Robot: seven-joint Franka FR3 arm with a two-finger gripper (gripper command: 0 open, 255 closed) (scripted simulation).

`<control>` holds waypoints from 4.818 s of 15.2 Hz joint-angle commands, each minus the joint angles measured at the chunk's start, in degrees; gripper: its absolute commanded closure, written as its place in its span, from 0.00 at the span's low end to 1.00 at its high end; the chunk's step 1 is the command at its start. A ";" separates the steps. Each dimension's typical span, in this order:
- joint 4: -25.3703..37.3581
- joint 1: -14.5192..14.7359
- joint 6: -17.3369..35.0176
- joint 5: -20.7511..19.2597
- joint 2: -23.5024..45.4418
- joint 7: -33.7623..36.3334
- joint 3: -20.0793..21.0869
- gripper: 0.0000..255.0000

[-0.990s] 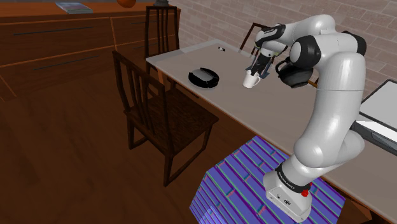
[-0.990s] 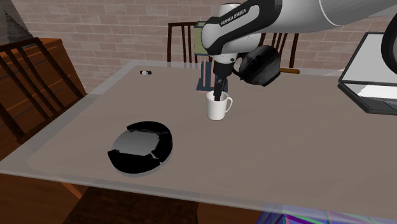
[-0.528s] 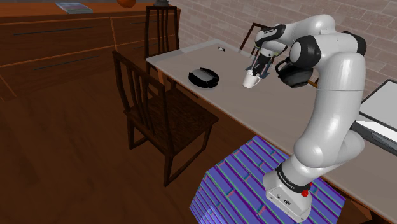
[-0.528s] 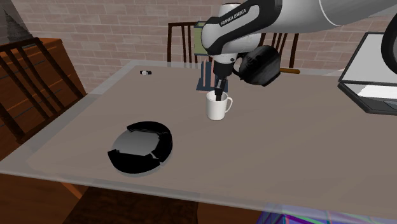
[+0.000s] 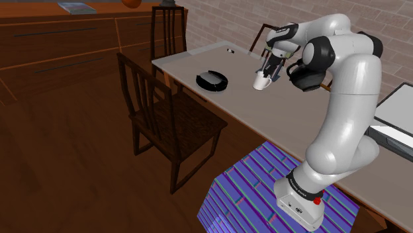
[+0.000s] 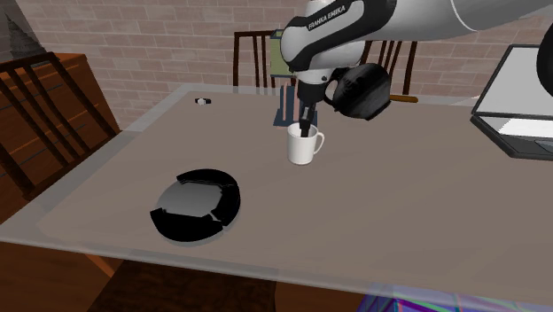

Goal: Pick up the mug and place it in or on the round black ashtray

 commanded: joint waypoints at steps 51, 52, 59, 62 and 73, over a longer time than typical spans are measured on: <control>29.02 16.57 -17.41 -2.26 8.44 29.10 5.64 1.00; 28.00 16.72 -16.55 -2.26 8.30 28.98 5.63 1.00; 22.10 17.54 -11.04 -2.08 8.06 28.24 5.68 1.00; 20.37 17.74 -9.20 -1.96 8.21 27.99 5.74 1.00; 20.43 17.73 -9.23 -1.95 8.24 28.00 5.75 0.00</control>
